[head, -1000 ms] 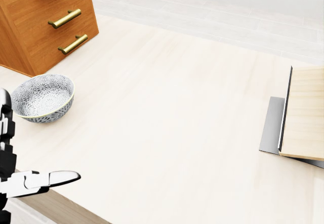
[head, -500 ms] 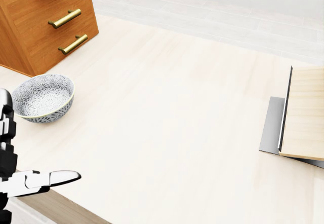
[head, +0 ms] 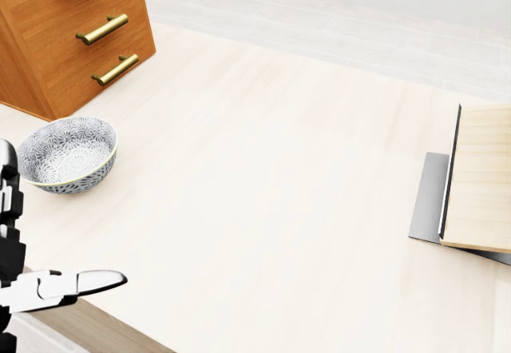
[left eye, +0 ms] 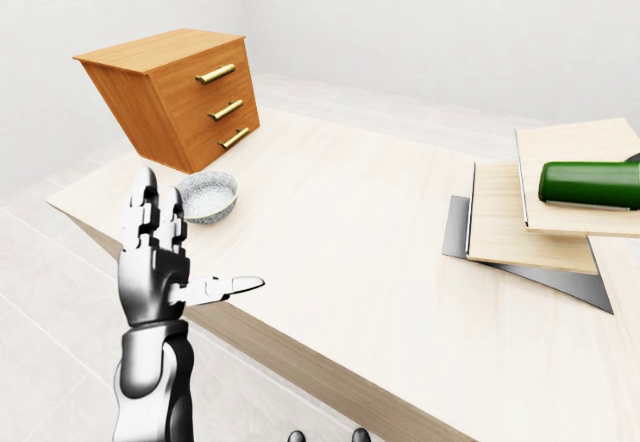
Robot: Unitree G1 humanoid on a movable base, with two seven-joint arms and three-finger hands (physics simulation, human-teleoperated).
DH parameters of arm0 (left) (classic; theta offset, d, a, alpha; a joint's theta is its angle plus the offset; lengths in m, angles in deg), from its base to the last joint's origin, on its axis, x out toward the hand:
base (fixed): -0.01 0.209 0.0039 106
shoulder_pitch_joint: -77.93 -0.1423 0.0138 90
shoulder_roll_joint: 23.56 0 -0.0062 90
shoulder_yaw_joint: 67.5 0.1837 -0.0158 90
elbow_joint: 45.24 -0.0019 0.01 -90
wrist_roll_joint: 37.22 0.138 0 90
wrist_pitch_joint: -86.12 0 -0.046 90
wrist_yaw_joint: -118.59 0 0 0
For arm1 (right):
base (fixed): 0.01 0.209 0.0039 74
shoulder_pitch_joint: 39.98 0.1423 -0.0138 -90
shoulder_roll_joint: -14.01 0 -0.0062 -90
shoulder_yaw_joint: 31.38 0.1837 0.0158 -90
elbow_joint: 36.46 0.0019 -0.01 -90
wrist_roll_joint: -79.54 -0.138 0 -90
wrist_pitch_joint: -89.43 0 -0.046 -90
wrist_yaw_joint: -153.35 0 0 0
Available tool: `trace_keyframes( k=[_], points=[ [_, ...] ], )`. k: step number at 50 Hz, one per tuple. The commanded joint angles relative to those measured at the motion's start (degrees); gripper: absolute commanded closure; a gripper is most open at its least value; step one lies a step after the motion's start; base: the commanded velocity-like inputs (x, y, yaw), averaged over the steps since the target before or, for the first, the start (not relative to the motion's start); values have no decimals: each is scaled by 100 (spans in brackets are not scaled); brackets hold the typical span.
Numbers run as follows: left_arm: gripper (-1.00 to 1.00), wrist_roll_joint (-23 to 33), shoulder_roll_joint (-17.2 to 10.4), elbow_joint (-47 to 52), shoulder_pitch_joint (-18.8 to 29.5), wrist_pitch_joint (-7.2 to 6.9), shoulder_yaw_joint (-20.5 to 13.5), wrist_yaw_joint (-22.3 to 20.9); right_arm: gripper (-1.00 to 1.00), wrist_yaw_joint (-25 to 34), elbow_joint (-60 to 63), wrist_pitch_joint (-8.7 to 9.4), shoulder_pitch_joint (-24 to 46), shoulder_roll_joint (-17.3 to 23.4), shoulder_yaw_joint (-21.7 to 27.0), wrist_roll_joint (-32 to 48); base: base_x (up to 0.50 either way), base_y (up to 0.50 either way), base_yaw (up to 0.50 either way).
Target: Put the wine bottle on the wine rack.
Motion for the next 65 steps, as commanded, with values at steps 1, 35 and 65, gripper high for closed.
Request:
trace_keyframes(
  k=[1,35,65],
  points=[
    [-100,17,13,45,-17,0,29,2,-100,137,10,0,-290,-42,-130,-8,0,0,0],
    [-100,24,-4,-91,13,0,25,-16,-100,568,13,0,-785,-178,-69,-181,0,0,0],
    [-100,37,22,-74,-45,0,67,-17,-100,1240,397,0,-1441,8,80,-565,0,0,0]
  ],
)
